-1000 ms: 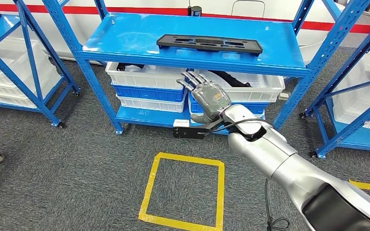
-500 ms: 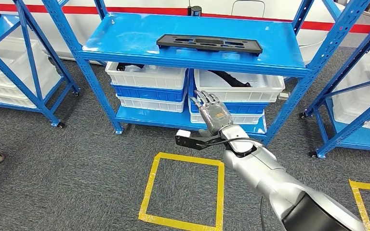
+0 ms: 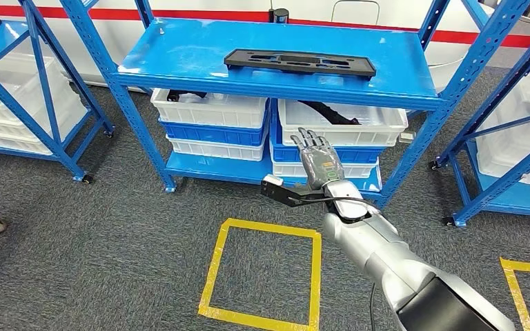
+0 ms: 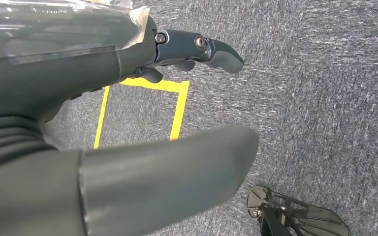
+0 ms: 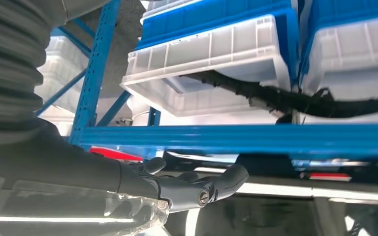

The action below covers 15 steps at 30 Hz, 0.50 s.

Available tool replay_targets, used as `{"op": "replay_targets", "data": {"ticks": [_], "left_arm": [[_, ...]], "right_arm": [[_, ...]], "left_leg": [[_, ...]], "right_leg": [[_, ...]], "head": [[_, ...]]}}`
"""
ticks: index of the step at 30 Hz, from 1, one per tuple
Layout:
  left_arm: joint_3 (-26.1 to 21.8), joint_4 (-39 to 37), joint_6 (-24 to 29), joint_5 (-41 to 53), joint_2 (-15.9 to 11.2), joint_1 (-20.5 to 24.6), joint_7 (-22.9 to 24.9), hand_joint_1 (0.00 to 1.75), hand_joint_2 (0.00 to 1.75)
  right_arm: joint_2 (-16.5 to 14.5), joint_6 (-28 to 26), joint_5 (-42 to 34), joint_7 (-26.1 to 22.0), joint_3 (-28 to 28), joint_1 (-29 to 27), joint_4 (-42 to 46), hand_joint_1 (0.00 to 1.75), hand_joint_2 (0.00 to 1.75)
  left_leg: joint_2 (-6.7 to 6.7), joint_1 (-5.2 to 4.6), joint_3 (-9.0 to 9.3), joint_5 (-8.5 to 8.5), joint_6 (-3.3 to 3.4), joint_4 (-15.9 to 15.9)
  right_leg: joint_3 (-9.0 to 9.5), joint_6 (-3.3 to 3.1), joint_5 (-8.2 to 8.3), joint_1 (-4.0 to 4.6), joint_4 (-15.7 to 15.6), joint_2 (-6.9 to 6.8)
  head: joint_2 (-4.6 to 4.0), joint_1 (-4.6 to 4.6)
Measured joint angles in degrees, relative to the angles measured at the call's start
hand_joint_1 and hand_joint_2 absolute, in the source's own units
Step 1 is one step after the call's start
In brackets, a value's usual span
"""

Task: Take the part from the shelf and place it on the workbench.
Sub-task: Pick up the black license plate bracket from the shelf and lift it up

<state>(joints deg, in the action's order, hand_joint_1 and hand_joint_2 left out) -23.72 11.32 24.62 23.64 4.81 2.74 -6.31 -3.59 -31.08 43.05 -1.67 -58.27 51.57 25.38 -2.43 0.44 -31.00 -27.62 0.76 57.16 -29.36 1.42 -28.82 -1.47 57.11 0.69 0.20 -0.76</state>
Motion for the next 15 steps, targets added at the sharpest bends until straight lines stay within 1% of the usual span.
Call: {"op": "replay_targets", "data": {"ticks": [9,15], "left_arm": [[-0.6,0.0,-0.6,0.7,0.0,0.0,0.8,0.0,0.0],[-0.6,0.0,-0.5,1.1,0.0,0.0,1.7,0.0,0.0]], "right_arm": [[0.6,-1.0,1.2,-1.9,5.7,1.4,2.1,0.0,1.75],[1.0,-0.4,2.6,-2.0,7.5,2.2,4.1,0.0,1.75]], "left_leg": [[0.0,0.0,0.0,0.0,0.0,0.0],[0.0,0.0,0.01,0.0,0.0,0.0]], "right_leg": [[0.0,0.0,0.0,0.0,0.0,0.0],[0.01,0.0,0.0,0.0,0.0,0.0]], "head": [[0.0,0.01],[0.0,0.0]]}}
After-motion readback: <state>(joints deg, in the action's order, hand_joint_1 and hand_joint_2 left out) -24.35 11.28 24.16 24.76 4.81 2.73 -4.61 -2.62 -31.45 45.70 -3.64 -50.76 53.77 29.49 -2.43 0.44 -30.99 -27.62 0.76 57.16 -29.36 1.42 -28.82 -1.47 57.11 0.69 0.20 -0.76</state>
